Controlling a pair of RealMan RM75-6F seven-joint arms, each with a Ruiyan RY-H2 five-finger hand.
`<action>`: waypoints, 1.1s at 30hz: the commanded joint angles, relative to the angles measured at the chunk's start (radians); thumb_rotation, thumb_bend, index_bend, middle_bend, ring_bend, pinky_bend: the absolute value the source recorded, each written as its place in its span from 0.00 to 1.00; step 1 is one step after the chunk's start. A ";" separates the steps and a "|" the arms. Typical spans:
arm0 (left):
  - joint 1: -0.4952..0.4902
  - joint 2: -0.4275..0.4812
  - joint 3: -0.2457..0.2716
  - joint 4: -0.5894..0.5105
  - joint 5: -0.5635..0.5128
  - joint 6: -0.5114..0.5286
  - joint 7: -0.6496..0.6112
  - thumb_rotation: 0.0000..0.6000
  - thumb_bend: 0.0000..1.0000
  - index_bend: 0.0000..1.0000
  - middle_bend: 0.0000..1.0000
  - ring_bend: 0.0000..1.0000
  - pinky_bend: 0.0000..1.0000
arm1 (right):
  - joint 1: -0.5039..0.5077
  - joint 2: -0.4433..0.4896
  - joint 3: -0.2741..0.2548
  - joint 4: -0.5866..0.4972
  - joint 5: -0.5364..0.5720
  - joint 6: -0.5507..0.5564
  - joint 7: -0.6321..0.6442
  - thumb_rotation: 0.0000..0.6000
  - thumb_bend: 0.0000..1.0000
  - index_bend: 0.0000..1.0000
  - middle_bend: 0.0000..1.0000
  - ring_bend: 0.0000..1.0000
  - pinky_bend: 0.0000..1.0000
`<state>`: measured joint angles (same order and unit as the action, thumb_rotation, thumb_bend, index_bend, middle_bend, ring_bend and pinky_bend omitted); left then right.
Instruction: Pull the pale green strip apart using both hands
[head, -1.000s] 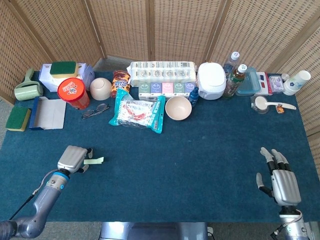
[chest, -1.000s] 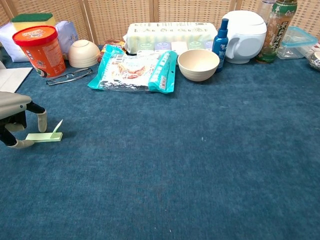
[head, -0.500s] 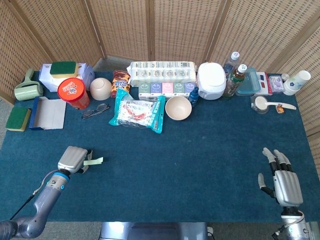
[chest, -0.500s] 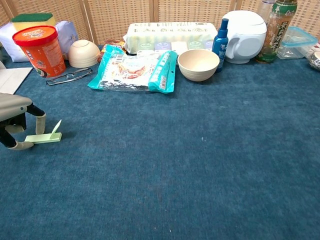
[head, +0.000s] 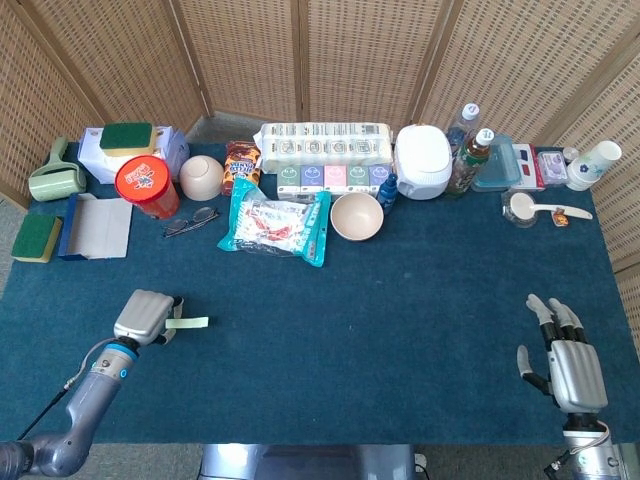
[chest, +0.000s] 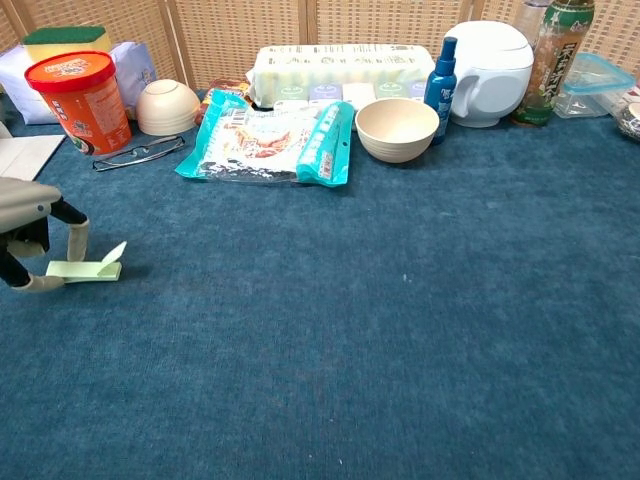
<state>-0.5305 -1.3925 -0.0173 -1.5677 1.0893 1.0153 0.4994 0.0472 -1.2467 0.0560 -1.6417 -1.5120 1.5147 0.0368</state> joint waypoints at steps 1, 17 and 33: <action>-0.003 0.030 -0.010 -0.023 0.035 0.014 -0.025 1.00 0.41 0.63 1.00 1.00 1.00 | 0.000 -0.001 0.001 0.001 -0.003 0.003 0.004 1.00 0.53 0.01 0.21 0.05 0.09; -0.125 0.415 -0.084 -0.244 0.284 -0.145 -0.382 1.00 0.41 0.67 1.00 1.00 1.00 | 0.055 -0.034 0.010 0.016 -0.068 -0.029 0.124 1.00 0.53 0.01 0.25 0.09 0.13; -0.343 0.387 -0.154 -0.207 0.312 -0.383 -0.488 1.00 0.41 0.67 1.00 1.00 1.00 | 0.134 -0.085 0.022 -0.026 -0.132 -0.055 0.315 1.00 0.53 0.01 0.25 0.10 0.16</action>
<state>-0.8549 -0.9931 -0.1617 -1.7871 1.4043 0.6513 0.0251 0.1715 -1.3228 0.0754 -1.6623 -1.6359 1.4626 0.3385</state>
